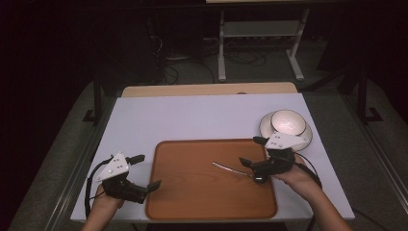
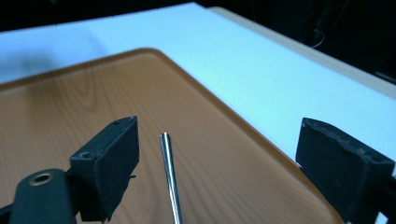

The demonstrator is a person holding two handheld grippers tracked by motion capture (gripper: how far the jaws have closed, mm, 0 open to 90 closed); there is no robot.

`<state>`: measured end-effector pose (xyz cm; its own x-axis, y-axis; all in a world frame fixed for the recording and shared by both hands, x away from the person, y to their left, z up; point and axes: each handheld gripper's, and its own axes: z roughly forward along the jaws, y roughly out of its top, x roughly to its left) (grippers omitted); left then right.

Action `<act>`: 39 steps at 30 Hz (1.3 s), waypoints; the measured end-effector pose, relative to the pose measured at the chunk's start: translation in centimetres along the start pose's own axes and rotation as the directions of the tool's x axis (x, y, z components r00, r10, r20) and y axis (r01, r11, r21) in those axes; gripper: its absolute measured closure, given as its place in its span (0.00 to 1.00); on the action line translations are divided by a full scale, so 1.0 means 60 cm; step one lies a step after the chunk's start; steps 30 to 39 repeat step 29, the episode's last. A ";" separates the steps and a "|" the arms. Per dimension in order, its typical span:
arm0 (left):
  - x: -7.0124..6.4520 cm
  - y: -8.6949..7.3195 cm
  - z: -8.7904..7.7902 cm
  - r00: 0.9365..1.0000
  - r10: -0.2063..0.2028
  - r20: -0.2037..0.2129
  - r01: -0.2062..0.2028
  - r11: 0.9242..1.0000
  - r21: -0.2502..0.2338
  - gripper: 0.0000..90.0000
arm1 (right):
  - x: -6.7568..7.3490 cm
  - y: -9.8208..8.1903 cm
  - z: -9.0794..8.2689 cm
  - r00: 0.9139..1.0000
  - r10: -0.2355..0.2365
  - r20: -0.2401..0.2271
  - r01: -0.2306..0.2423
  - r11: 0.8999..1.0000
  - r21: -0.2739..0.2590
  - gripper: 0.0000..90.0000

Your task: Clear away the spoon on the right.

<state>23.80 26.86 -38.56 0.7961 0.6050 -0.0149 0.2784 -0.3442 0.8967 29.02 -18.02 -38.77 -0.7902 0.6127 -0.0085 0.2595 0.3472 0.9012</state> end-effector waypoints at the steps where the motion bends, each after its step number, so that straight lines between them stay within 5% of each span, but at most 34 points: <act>1: 0.000 0.000 0.000 1.000 -0.001 0.000 0.001 1.000 -0.001 0.00 | 0.001 -0.003 -0.012 1.000 0.010 0.000 -0.010 1.000 -0.024 0.14; 13: -0.001 -0.001 -0.003 1.000 0.003 -0.006 -0.003 1.000 -0.005 0.00 | 0.006 -0.029 -0.060 0.999 0.045 0.020 -0.042 0.994 -0.097 0.15; 20: -0.001 0.000 -0.004 1.000 0.006 -0.007 -0.006 1.000 -0.005 0.00 | -0.002 -0.051 -0.082 0.993 0.113 0.045 -0.106 0.986 -0.127 0.15; 39: -0.001 0.000 -0.003 1.000 0.004 -0.007 -0.004 1.000 -0.006 0.00 | -0.004 -0.054 -0.080 0.993 0.108 0.049 -0.102 0.988 -0.116 0.15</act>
